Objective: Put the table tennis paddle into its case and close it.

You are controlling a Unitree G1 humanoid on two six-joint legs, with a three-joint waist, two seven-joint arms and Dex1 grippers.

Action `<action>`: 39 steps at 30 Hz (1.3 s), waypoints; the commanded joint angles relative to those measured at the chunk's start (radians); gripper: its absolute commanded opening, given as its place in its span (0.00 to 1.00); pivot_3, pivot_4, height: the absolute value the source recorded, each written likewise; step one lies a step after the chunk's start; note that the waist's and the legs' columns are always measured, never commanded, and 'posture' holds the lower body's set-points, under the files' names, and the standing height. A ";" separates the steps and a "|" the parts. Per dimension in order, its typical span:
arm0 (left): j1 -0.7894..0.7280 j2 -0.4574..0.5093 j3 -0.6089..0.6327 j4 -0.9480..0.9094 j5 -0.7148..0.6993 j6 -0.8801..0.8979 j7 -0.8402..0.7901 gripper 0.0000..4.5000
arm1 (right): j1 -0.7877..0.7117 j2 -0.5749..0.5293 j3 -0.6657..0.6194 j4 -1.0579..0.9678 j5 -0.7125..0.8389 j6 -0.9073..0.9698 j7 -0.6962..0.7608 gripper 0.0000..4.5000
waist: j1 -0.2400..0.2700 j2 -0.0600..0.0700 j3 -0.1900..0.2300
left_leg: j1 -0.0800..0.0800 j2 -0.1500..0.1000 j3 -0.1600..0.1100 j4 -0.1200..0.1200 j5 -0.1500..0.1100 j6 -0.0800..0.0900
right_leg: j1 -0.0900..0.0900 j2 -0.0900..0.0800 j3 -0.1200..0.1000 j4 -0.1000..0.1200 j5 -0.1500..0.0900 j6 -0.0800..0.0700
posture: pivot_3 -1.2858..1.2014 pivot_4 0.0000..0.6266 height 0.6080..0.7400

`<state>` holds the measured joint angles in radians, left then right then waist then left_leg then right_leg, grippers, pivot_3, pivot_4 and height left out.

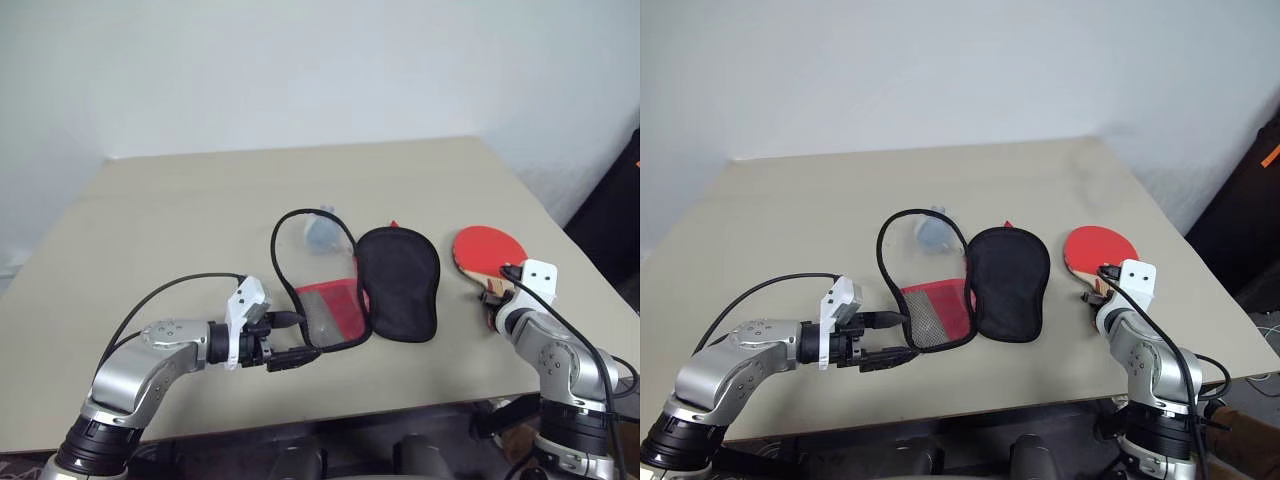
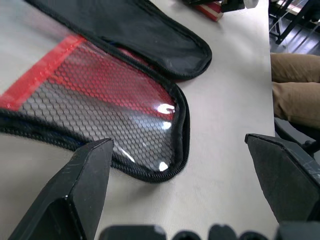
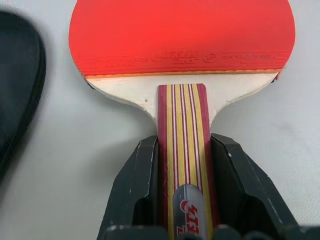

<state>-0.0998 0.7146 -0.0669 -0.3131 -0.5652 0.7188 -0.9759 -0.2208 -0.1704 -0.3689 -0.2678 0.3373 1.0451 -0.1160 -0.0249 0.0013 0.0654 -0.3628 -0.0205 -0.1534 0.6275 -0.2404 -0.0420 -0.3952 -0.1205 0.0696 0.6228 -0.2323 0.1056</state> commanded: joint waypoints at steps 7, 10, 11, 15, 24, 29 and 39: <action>-0.062 -0.026 -0.061 0.100 0.041 -0.071 -0.068 1.00 | 0.022 0.073 0.107 -0.333 0.033 0.026 0.001 0.25 | -0.011 0.004 0.001 | 0.000 0.000 0.000 -0.002 0.000 0.000 | -0.002 0.001 0.001 0.001 0.000 0.000 | 0.52 0.00 1.00; -0.075 -0.030 -0.069 0.112 0.043 -0.071 -0.079 1.00 | 0.039 0.110 0.154 -0.359 0.044 0.048 -0.010 0.25 | -0.016 0.004 0.001 | -0.001 0.001 0.000 -0.002 0.000 0.000 | -0.002 0.001 0.001 0.001 0.000 0.000 | 0.52 0.00 1.00; -0.079 -0.029 -0.073 0.118 0.046 -0.072 -0.085 1.00 | 0.041 0.127 0.178 -0.370 0.048 0.054 -0.012 0.25 | -0.018 0.004 0.001 | -0.001 0.001 0.000 -0.002 0.000 0.000 | -0.002 0.001 0.001 0.001 0.000 0.000 | 0.52 0.00 1.00; -0.080 -0.026 -0.081 0.124 0.050 -0.067 -0.098 1.00 | 0.044 0.196 0.242 -0.395 0.052 0.082 -0.029 0.25 | -0.024 0.004 0.001 | -0.002 0.001 0.000 -0.002 0.000 0.000 | -0.004 0.001 0.001 0.001 0.000 0.000 | 0.52 0.00 1.00; -0.070 -0.021 -0.092 0.130 0.053 -0.056 -0.107 1.00 | 0.040 0.262 0.307 -0.370 0.059 0.147 -0.011 0.25 | -0.024 0.003 0.001 | -0.002 0.001 0.000 -0.003 0.000 0.000 | -0.005 0.001 0.001 0.001 0.000 0.000 | 0.52 0.00 1.00; -0.072 -0.016 -0.085 0.086 0.036 -0.016 -0.084 1.00 | 0.011 0.293 0.283 -0.311 0.058 0.186 -0.019 0.25 | -0.024 0.003 0.001 | -0.002 0.001 0.000 -0.003 0.000 0.000 | -0.005 0.001 0.001 0.002 0.000 0.000 | 0.52 0.00 1.00; -0.063 -0.007 -0.084 0.076 0.043 -0.010 -0.071 1.00 | 0.021 0.249 0.302 -0.226 0.044 0.158 0.024 0.25 | -0.025 0.003 0.000 | -0.003 0.001 0.000 -0.003 0.000 0.000 | -0.007 0.001 0.001 0.002 0.000 0.000 | 0.52 0.00 1.00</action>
<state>-0.1569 0.6988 -0.1694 -0.2085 -0.5220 0.7149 -1.0466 -0.1859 0.0784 -0.0811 -0.4930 0.3793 1.2239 -0.1119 -0.0501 0.0043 0.0659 -0.3658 -0.0194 -0.1530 0.6247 -0.2404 -0.0420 -0.4020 -0.1192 0.0709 0.6245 -0.2319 0.1058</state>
